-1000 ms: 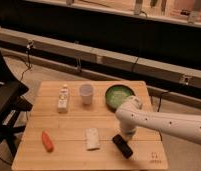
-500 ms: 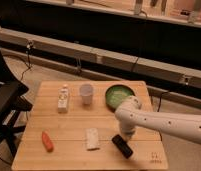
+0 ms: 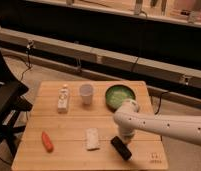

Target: Push the eraser across the table

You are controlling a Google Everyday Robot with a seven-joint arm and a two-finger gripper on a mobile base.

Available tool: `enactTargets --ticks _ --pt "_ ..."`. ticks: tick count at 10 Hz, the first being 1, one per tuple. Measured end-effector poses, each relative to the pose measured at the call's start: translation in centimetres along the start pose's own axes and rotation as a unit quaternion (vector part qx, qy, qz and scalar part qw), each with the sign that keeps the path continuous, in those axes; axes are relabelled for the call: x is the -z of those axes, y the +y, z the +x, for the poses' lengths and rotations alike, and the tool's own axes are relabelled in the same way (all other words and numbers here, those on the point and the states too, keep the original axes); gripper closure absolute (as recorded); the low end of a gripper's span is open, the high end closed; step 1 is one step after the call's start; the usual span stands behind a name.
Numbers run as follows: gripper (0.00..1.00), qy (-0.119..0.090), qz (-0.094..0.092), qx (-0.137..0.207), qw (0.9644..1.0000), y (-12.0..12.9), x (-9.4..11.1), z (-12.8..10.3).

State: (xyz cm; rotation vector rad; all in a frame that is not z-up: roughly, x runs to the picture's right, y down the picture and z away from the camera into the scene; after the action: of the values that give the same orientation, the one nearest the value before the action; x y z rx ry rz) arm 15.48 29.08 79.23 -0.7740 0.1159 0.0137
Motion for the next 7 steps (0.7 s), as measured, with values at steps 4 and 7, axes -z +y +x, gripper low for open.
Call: enactTargets --ticks 4,7 --pt "1.00 0.001 -0.001 0.001 1.0000 0.16 0.02 0.02" --pt "1.00 0.002 -0.005 0.004 1.0000 0.53 0.06 0.10"
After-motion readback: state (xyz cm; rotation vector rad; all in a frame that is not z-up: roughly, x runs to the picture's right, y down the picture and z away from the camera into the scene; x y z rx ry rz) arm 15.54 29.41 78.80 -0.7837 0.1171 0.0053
